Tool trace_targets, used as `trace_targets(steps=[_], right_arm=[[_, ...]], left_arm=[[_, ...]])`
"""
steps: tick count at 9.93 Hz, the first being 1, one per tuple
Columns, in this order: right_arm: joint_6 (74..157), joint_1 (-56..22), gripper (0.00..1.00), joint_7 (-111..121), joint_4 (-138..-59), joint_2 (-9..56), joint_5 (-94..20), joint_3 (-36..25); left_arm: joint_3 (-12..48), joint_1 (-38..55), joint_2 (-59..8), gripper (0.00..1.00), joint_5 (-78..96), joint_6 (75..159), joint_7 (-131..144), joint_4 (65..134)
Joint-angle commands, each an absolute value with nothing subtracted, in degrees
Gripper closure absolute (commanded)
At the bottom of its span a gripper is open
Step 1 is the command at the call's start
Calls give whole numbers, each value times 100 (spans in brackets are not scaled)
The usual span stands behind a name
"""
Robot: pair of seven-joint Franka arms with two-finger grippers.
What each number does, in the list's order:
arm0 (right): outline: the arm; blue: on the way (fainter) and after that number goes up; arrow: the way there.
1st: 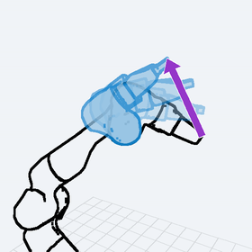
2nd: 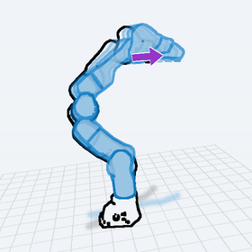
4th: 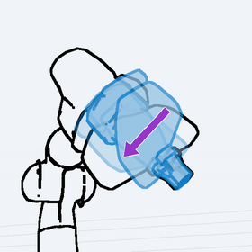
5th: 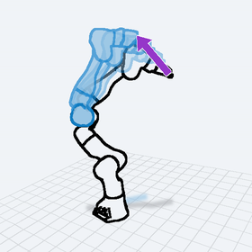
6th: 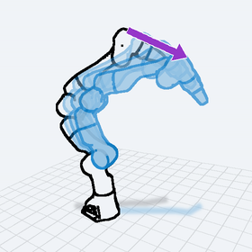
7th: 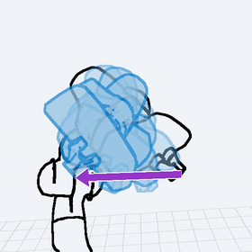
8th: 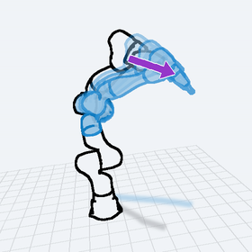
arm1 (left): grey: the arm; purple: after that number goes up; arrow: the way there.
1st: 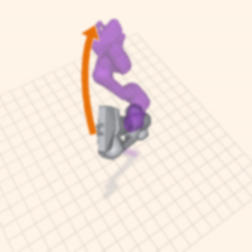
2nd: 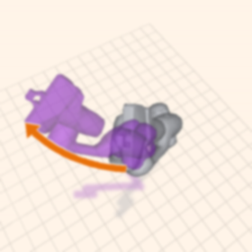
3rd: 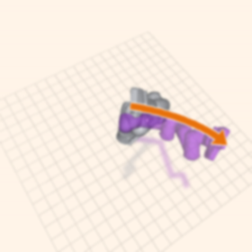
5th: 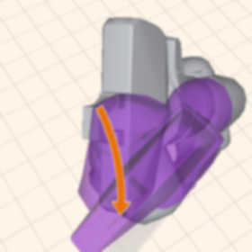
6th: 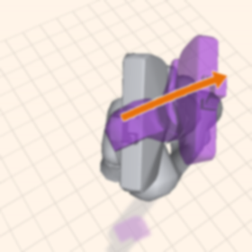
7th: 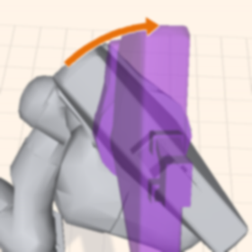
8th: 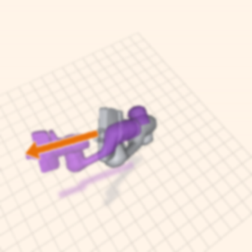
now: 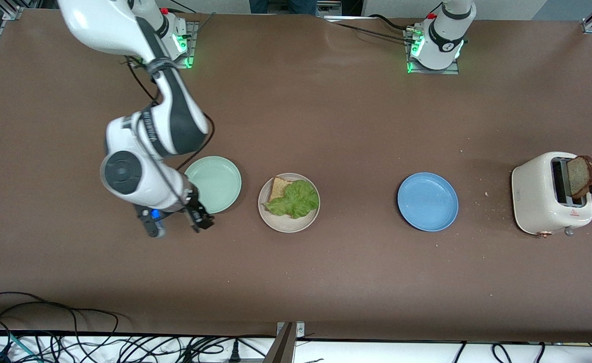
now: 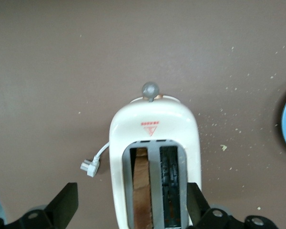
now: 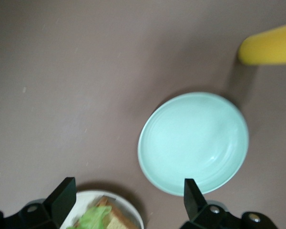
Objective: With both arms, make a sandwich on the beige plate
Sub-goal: 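Move the right gripper to the yellow mustard bottle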
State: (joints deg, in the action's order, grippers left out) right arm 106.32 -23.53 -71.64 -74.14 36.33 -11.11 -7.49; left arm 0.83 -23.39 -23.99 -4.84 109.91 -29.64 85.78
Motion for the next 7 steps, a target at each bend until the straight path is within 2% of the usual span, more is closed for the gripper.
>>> trace_targets(steps=[1, 7], right_arm=[[10364, -1778, 0, -6429, -8163, 3025, -1466, -694], [9748, -407, 0, -4407, -8525, 2883, -2231, -721]], left_arm=[[158, -2425, -2364, 0, -598, 11039, -2980, 8727], [167, -2470, -2312, 0, -571, 11030, -2953, 8938]])
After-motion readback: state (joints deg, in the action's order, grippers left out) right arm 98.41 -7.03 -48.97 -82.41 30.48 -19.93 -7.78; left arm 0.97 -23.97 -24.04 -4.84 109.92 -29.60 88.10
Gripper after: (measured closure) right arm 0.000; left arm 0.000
